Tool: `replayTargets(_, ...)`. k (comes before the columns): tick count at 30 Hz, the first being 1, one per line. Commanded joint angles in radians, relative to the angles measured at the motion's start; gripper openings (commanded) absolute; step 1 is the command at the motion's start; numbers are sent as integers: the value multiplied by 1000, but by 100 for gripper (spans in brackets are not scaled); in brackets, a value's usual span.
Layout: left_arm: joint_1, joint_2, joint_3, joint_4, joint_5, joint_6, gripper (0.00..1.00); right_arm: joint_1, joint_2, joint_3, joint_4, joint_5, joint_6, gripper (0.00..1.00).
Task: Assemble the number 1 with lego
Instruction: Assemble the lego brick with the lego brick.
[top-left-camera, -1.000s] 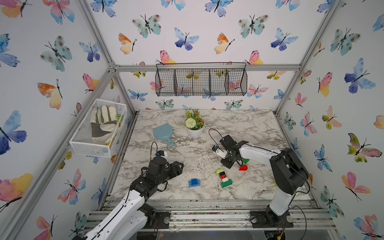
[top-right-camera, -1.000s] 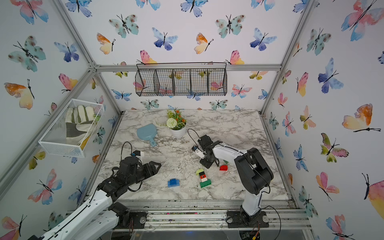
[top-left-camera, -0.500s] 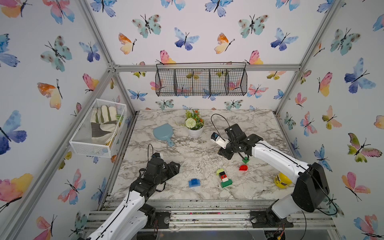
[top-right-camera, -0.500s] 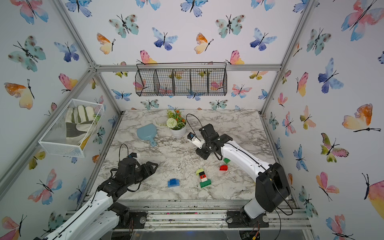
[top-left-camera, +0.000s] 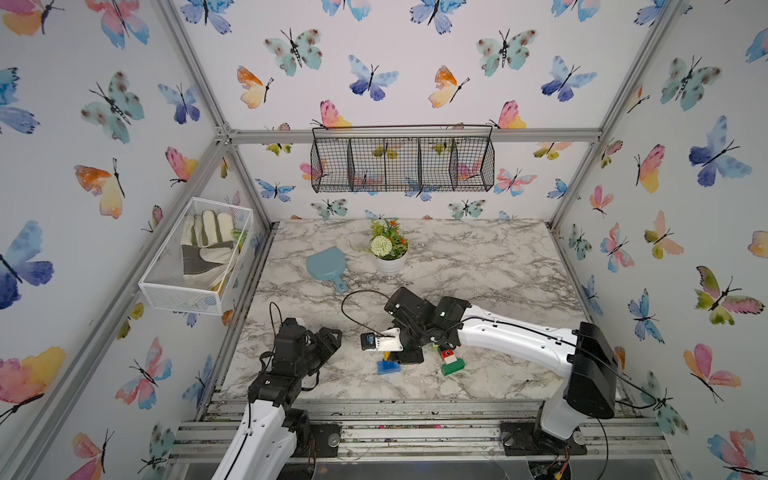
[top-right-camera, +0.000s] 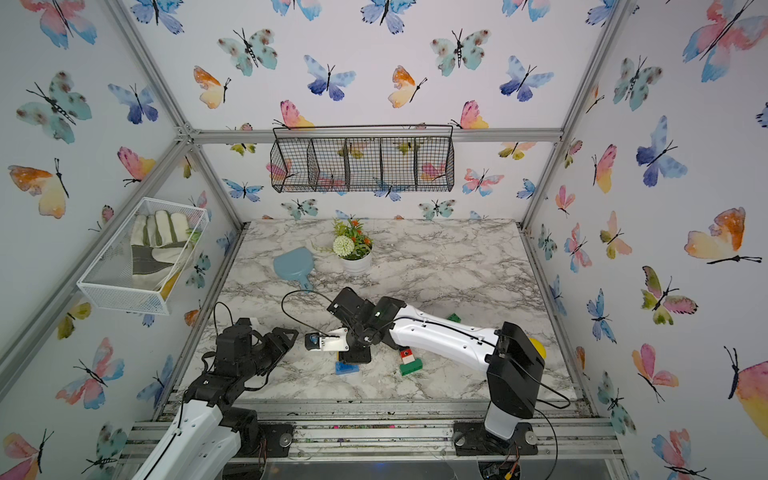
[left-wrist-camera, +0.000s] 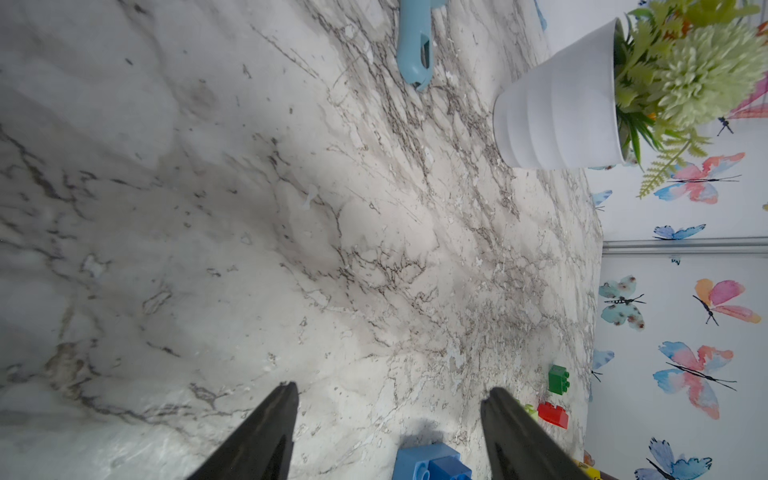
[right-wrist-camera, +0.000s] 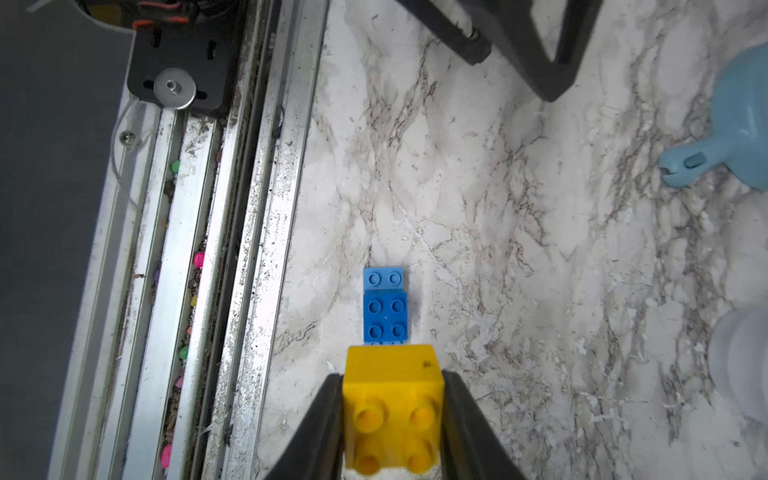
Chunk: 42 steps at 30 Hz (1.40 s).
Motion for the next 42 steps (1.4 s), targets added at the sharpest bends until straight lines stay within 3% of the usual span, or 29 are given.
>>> replayTargets(1, 12, -57, 14, -71, -28, -2, 75, 23, 45, 40, -57, 20, -74, 15)
replayTargets(17, 15, -111, 9, -117, -78, -2, 75, 71, 236, 140, -110, 192, 9, 15)
replayTargets(42, 17, -109, 6, -116, -68, 3, 75, 71, 293, 140, -132, 181, 5, 16)
